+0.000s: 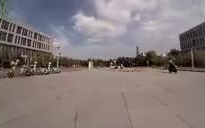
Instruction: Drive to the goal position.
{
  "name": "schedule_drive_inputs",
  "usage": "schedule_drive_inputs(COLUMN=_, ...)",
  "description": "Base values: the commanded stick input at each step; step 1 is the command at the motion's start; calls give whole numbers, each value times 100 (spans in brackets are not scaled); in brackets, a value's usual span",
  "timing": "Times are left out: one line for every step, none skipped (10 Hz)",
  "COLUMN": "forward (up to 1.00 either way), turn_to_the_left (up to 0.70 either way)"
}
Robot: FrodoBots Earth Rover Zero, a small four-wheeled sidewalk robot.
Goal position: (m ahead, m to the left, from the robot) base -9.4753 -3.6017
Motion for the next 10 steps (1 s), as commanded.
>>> schedule_drive_inputs(forward=70, turn_to_the_left=0)
schedule_drive_inputs(forward=70, turn_to_the_left=0)
schedule_drive_inputs(forward=70, turn_to_the_left=0)
schedule_drive_inputs(forward=70, turn_to_the_left=0)
schedule_drive_inputs(forward=70, turn_to_the_left=0)
schedule_drive_inputs(forward=70, turn_to_the_left=0)
schedule_drive_inputs(forward=70, turn_to_the_left=0)
schedule_drive_inputs(forward=70, turn_to_the_left=0)
schedule_drive_inputs(forward=70, turn_to_the_left=0)
schedule_drive_inputs(forward=70, turn_to_the_left=0)
